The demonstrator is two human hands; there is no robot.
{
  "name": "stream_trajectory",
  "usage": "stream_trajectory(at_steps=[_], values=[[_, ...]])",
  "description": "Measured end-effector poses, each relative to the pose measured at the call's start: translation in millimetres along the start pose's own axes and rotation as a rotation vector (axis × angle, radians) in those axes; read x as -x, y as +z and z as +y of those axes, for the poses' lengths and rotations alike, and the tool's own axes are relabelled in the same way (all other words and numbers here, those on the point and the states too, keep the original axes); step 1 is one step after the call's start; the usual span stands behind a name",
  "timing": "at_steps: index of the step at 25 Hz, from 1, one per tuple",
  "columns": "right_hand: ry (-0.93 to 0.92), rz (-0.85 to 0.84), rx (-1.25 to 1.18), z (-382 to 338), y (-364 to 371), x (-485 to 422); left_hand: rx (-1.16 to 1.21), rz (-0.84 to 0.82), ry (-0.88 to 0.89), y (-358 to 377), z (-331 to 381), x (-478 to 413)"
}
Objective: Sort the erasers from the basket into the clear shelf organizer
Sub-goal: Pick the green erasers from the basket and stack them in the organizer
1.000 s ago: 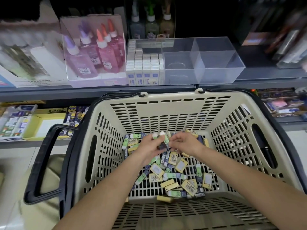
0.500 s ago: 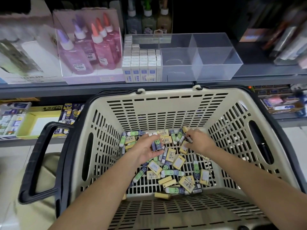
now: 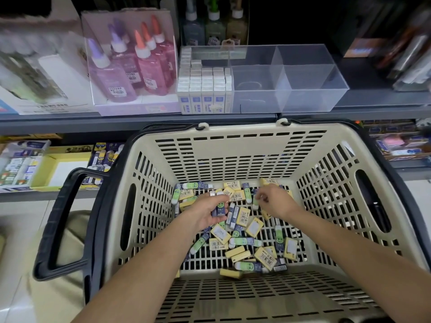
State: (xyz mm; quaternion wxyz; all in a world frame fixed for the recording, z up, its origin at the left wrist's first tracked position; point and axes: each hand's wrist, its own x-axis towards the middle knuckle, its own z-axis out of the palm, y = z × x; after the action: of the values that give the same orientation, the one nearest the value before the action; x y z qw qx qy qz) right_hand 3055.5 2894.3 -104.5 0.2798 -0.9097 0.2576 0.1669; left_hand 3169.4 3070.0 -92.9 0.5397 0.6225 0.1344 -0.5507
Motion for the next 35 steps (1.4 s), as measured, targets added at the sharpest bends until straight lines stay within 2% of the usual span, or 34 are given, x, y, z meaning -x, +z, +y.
stream_trajectory(at_steps=[1,3,5,7,11,16,17,20,22,25,28,32,35], values=[[0.068,0.072,-0.015,-3,-1,1,-0.003,0.000,0.001,0,0,0],[0.161,0.115,0.145,-9,-1,6,-0.010,0.005,0.010,1,0,1],[0.139,0.115,0.334,-12,7,8,-0.018,0.012,0.021,2,0,1],[0.082,0.134,0.410,-12,15,9,-0.027,0.001,0.023,3,0,1],[0.120,0.094,0.219,-10,10,7,-0.031,-0.052,0.018,2,-2,2],[0.124,-0.055,0.258,-16,8,11,-0.050,-0.061,0.018,2,-2,4],[0.127,-0.066,0.202,-18,6,12,-0.047,-0.062,0.013,3,-2,5],[0.061,-0.020,-0.172,-28,-1,12,-0.012,-0.070,0.010,5,-1,7],[-0.046,-0.038,-0.295,-43,-4,14,0.060,-0.087,0.039,5,0,8],[-0.162,-0.086,-0.282,-60,-10,19,0.097,-0.120,0.095,3,5,9],[-0.173,-0.048,-0.339,-62,-27,21,0.088,-0.085,0.152,6,12,14],[-0.155,-0.033,-0.451,-64,-56,25,0.020,-0.155,0.253,14,33,26],[-0.228,0.011,-0.543,-70,-84,33,-0.008,-0.200,0.371,17,50,43]])
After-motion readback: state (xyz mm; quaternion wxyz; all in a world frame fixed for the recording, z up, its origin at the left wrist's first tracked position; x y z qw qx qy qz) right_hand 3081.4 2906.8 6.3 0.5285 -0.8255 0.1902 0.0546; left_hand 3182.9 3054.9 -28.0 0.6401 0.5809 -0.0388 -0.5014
